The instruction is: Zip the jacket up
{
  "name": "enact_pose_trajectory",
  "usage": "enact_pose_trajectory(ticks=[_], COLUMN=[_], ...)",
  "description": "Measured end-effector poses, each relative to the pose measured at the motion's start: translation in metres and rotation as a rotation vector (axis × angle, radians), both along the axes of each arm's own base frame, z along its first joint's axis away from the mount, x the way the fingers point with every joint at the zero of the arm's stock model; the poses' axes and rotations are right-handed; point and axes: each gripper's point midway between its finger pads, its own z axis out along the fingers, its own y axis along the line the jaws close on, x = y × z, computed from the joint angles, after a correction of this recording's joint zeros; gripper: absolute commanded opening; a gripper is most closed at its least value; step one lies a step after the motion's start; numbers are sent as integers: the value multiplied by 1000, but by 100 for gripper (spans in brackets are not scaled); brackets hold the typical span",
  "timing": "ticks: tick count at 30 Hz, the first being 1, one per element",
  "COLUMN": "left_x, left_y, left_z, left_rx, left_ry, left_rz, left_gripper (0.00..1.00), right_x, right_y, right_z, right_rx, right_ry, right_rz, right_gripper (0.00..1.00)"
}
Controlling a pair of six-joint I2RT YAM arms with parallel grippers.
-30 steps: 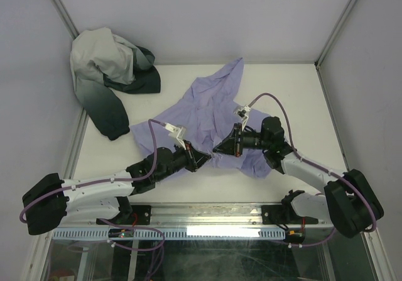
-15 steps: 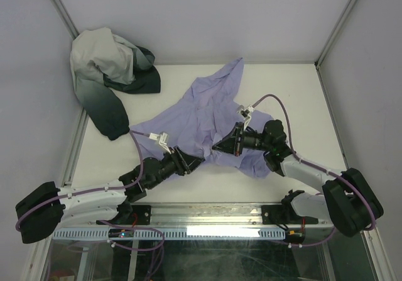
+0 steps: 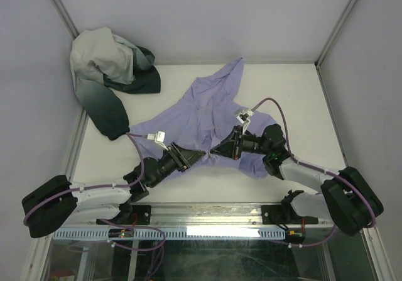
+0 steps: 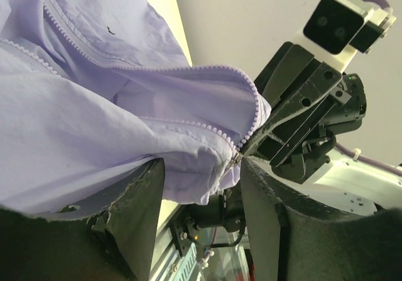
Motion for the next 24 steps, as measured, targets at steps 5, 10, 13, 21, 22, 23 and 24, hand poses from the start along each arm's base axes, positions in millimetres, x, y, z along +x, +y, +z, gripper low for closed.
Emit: enact_pose_trajectory(ticks=[5, 10, 13, 21, 22, 23, 24], left_x=[5, 4, 2, -2, -2, -3, -4], left_y=[0, -3, -6, -9, -9, -10, -10], left_z=[2, 1, 2, 3, 4, 5, 5], left_rx=[-23, -33, -42, -50, -52, -54, -56], left_ry=[8, 13, 10, 4, 2, 1, -1], left_rz=[11, 0, -19, -51, -57, -61, -66], left_gripper=[42, 38, 38, 22, 17, 11, 6], right_x=[-2, -4, -4, -2, -2, -2, -2], right_y=[0, 2, 2, 3, 3, 3, 3], right_z=[0, 3, 3, 2, 2, 1, 1], right_rx=[6, 15, 18, 19, 18, 18, 18], right_ry=[-2, -8, -11, 0, 1, 2, 2], right_rz=[3, 9, 9, 7, 7, 7, 7], right_gripper=[0, 0, 0, 0, 0, 0, 0])
